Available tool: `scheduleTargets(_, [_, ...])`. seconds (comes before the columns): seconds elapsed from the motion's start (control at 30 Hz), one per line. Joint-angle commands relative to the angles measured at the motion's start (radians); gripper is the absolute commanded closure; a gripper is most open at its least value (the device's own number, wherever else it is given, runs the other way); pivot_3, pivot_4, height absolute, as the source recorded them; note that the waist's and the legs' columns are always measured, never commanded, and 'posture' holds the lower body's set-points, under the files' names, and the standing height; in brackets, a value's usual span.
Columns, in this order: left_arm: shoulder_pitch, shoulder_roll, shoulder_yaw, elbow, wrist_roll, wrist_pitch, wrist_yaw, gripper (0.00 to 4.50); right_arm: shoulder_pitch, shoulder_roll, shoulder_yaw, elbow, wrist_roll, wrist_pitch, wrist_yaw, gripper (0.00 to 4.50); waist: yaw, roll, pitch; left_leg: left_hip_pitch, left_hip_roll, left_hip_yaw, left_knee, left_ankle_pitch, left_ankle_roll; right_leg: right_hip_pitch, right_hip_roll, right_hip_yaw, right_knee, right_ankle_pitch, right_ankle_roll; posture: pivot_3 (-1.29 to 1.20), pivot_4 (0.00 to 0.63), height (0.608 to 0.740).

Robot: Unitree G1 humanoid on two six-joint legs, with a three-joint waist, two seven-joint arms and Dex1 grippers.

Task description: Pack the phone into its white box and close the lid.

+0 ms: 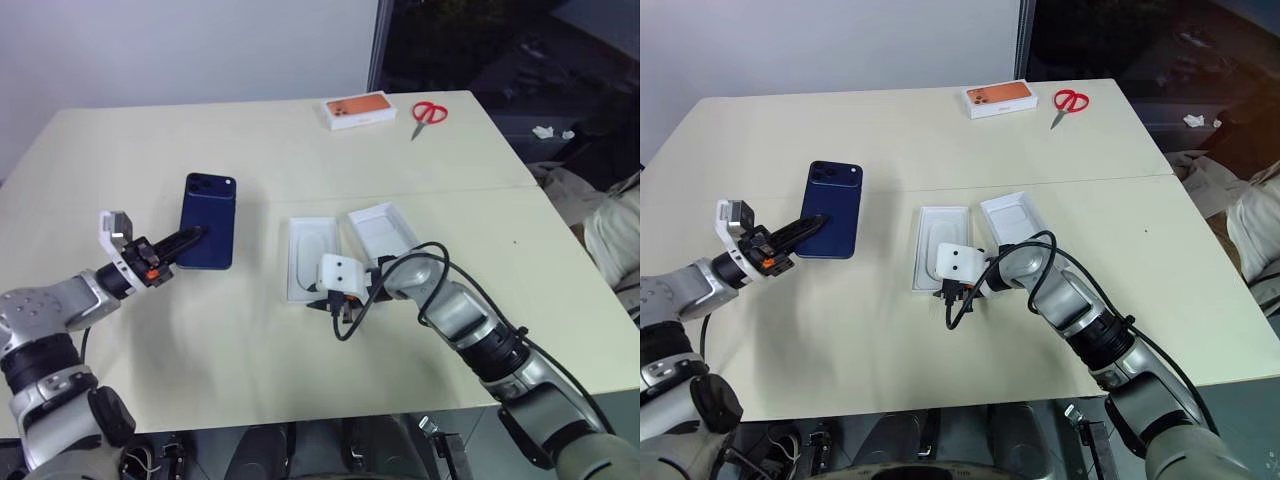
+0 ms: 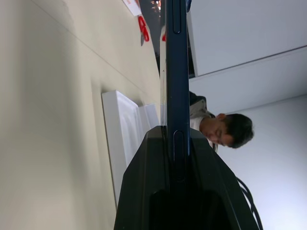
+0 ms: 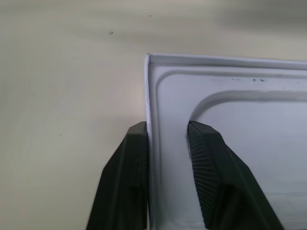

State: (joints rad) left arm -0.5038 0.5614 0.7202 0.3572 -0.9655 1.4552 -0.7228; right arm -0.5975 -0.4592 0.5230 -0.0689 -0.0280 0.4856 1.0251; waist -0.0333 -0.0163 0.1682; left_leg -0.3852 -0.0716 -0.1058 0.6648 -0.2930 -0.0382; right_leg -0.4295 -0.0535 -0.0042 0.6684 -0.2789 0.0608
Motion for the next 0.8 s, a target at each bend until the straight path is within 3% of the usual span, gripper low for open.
scheduleTargets(0.03, [-0.005, 0.001, 0.004, -0.039, -0.046, -0.008, -0.003, 4.5, 0.01, 0.006, -0.004, -0.012, 0.006, 0.013, 0.001, 2.99, 0.001, 0.0, 0.0, 0.0, 0.0, 0.0, 0.0, 0.0, 0.0, 0.0, 0.0, 0.0, 0.0, 0.0, 0.0, 0.0, 0.15, 0.74])
scheduleTargets(0.13, [-0.002, -0.001, 0.0, -0.044, -0.048, -0.011, 0.001, 4.5, 0.009, 0.012, -0.005, -0.006, 0.005, 0.012, -0.004, 2.99, 0.001, 0.0, 0.0, 0.0, 0.0, 0.0, 0.0, 0.0, 0.0, 0.0, 0.0, 0.0, 0.0, 0.0, 0.0, 0.0, 0.15, 0.74])
scheduleTargets(0.27, [-0.004, 0.002, -0.004, -0.044, -0.05, -0.01, 0.0, 4.5, 0.01, 0.01, 0.0, -0.003, -0.005, -0.001, -0.006, 4.0, -0.002, -0.001, 0.0, 0.0, 0.0, 0.0, 0.0, 0.0, 0.0, 0.0, 0.0, 0.0, 0.0, 0.0, 0.0, 0.0, 0.15, 0.74])
scheduleTargets(0.6, [-0.01, 0.011, -0.014, -0.026, -0.051, -0.015, -0.011, 4.5, 0.014, 0.015, -0.005, -0.018, 0.011, -0.001, 0.007, 4.0, -0.003, -0.001, 0.0, 0.001, 0.0, 0.0, 0.0, 0.0, 0.0, 0.001, 0.0, 0.0, 0.0, 0.0, -0.001, 0.0, 0.15, 0.74])
scheduleTargets(0.8, [-0.012, 0.018, -0.023, -0.011, -0.046, -0.028, -0.017, 4.5, 0.029, 0.071, -0.035, -0.064, 0.103, 0.076, 0.026, 4.0, -0.006, -0.001, 0.0, 0.001, 0.0, 0.0, 0.0, 0.0, 0.0, 0.001, 0.0, 0.0, 0.0, 0.0, -0.001, 0.0, 0.15, 0.74])
